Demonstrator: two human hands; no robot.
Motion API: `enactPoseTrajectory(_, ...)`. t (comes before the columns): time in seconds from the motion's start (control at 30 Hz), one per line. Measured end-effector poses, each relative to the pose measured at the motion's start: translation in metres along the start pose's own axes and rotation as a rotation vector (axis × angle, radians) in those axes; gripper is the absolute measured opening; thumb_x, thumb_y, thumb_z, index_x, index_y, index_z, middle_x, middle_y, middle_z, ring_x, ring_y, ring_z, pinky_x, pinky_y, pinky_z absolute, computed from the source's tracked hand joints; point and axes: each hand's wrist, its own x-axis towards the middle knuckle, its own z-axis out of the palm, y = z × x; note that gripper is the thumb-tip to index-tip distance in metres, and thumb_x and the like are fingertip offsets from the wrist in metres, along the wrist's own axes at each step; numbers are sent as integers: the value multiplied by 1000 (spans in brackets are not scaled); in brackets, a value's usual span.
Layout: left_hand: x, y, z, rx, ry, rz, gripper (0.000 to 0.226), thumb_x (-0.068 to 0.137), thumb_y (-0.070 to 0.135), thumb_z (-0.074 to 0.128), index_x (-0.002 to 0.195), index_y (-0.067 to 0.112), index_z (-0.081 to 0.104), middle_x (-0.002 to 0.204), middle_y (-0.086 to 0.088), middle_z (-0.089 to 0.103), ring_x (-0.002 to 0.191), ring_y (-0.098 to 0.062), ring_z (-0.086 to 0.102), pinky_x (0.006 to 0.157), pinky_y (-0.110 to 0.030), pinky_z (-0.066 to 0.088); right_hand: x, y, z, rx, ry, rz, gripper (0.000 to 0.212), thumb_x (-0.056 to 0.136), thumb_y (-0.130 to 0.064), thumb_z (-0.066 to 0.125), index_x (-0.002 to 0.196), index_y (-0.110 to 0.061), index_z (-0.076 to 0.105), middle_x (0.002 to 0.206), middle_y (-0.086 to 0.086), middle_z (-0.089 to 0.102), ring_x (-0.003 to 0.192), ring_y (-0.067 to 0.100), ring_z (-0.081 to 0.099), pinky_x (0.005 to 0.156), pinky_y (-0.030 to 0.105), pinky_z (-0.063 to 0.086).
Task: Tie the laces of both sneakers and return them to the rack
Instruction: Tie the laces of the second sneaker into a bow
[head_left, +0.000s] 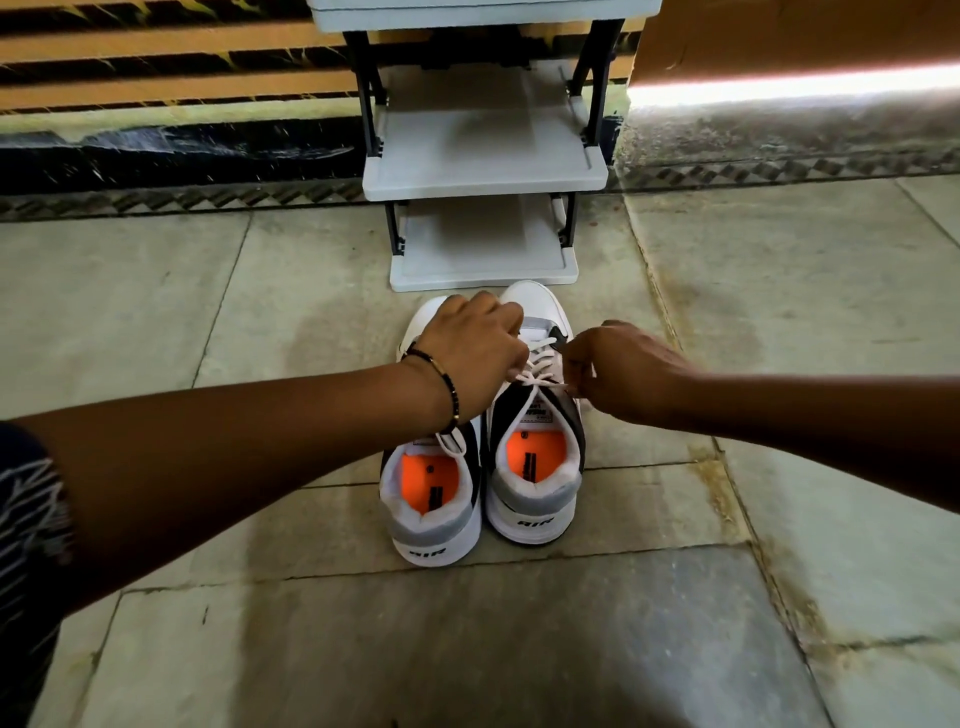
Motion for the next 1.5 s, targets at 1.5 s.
enactPoseTrajectory(1.5,-7,8,5,-1605,-11,-349,27,83,3,61,101,13,44,53,8,70,57,-2,67,58,-13,51,9,-17,-2,1256,27,335,12,83,7,58,81,-3,63,65,11,68,49,20,65,55,26,57)
